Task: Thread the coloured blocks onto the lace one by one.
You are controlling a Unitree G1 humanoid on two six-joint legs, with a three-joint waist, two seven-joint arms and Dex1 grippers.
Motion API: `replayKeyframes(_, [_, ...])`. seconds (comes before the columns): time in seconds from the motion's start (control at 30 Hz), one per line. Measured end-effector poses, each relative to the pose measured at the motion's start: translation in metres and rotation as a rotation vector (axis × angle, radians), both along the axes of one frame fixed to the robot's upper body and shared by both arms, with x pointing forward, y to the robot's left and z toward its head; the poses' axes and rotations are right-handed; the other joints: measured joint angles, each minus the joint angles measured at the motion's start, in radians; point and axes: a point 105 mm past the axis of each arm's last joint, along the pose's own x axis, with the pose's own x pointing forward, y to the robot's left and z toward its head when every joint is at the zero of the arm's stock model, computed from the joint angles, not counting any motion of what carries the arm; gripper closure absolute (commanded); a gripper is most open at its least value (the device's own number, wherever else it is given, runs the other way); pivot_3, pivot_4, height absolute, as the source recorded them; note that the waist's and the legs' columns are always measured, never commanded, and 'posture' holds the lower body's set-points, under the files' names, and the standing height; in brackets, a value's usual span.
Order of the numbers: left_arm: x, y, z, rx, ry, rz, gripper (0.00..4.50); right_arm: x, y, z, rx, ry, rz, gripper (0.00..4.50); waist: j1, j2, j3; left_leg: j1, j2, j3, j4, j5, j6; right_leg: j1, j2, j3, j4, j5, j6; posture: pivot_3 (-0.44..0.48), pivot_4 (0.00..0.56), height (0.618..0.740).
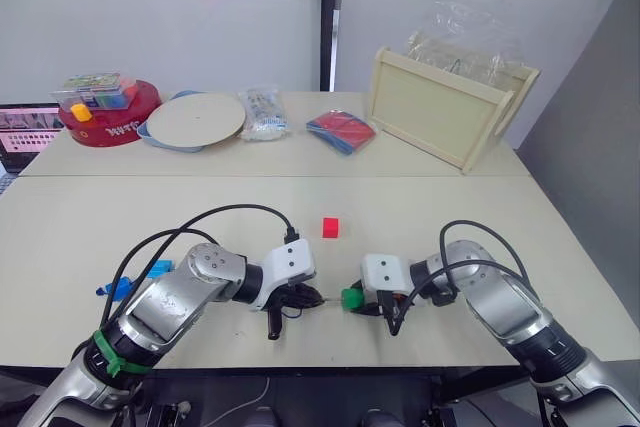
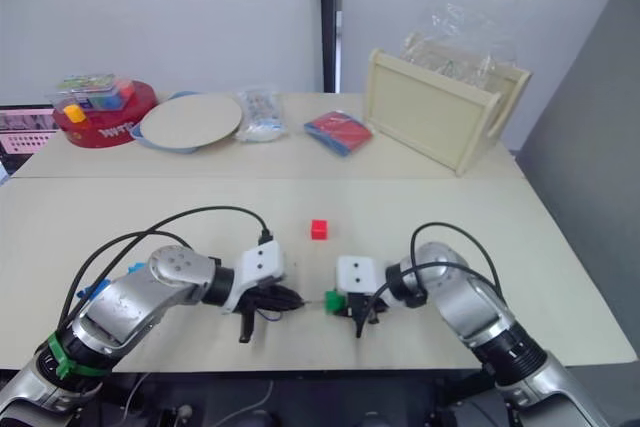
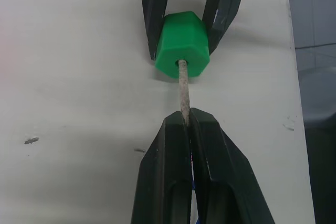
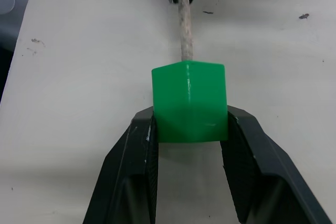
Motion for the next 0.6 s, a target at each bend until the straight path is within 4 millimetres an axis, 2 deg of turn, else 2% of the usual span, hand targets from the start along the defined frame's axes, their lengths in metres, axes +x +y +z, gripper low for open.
replayKeyframes(0.3, [0.005, -0.019, -0.005, -0.082, 0.062, -0.007, 4.5, 0.0, 0.004, 0.001, 0.01, 0.009, -0.013, 3.31, 0.0, 0.0, 0.0, 0.0, 0.0, 0.0, 0.0, 0.0, 0.0, 0.0, 0.0, 0.0, 0.0, 0.0, 0.0, 0.0, 0.15, 0.74])
replayKeyframes(0.47, [0.01, -0.013, -0.016, -0.126, 0.047, -0.008, 4.5, 0.002, 0.003, 0.0, 0.011, 0.013, -0.039, 3.31, -0.001, 0.0, 0.0, 0.0, 0.0, 0.0, 0.0, 0.0, 0.0, 0.0, 0.0, 0.0, 0.0, 0.0, 0.0, 0.0, 0.15, 0.74])
replayKeyframes(0.6, [0.011, -0.004, -0.023, -0.103, -0.047, -0.06, 3.27, 0.001, 0.004, -0.001, 0.012, 0.016, -0.046, 3.31, -0.002, 0.0, 0.0, 0.0, 0.0, 0.0, 0.0, 0.0, 0.0, 0.0, 0.0, 0.0, 0.0, 0.0, 0.0, 0.0, 0.15, 0.74])
